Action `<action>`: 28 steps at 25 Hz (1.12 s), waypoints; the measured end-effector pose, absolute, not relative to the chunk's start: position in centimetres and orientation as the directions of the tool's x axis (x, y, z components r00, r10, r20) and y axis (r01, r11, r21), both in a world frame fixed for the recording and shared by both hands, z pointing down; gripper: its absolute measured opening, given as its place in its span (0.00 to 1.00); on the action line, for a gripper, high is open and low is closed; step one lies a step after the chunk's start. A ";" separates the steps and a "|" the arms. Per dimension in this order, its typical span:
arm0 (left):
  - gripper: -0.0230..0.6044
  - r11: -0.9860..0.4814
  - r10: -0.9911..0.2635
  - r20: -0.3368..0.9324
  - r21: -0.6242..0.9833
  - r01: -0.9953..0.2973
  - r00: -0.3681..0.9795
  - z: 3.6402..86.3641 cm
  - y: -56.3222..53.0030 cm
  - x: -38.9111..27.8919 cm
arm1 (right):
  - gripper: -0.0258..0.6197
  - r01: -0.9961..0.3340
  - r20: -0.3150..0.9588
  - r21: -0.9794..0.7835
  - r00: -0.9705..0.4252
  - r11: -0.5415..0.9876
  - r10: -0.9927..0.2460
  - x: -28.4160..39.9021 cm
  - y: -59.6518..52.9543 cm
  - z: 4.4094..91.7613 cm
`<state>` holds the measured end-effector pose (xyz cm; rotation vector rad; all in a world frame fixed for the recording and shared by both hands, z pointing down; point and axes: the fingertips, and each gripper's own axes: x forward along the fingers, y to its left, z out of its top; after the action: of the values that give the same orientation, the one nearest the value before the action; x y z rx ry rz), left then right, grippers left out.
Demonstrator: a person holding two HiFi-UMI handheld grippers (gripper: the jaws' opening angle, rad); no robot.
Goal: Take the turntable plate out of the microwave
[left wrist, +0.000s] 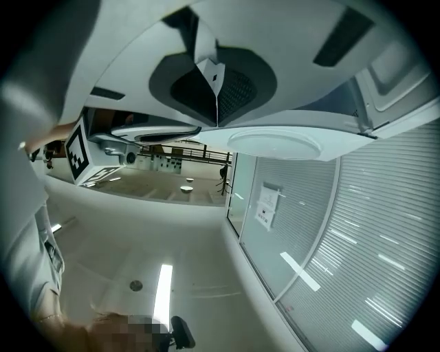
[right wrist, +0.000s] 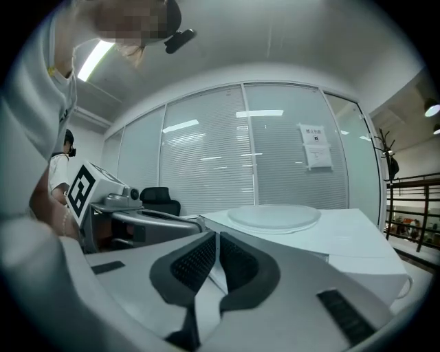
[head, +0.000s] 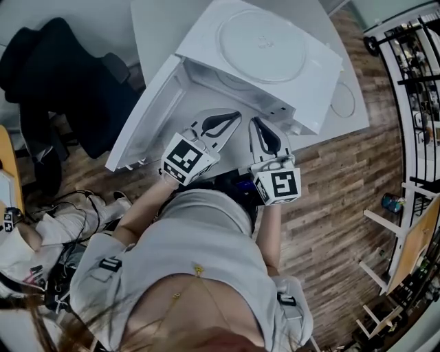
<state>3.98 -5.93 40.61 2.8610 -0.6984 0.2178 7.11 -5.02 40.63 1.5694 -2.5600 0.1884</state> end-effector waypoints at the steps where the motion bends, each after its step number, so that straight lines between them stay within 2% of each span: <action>1: 0.09 -0.875 -0.431 0.182 0.155 -0.459 0.884 40.6 -5.5 4.1 | 0.09 -0.886 0.169 -0.044 -0.461 0.461 -0.871 6.9 -4.6 40.6; 8: 0.08 -0.897 -0.399 0.130 0.152 -0.416 0.908 38.3 -3.0 4.1 | 0.08 -0.869 0.104 -0.068 -0.494 0.489 -0.863 5.4 -2.2 38.8; 15: 0.08 -0.894 -0.419 0.020 0.164 -0.417 0.908 34.0 -2.0 2.9 | 0.08 -0.859 0.017 -0.068 -0.510 0.508 -0.860 4.4 -1.4 34.7; 28: 0.08 -0.886 -0.460 -0.028 0.085 -0.456 0.888 29.6 -2.0 1.4 | 0.07 -0.859 -0.117 -0.017 -0.506 0.511 -0.854 4.3 -0.7 28.7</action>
<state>1.36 -2.00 29.59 2.9781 -0.7235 -0.0724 4.32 -0.66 28.74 1.6083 -2.8257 -0.0707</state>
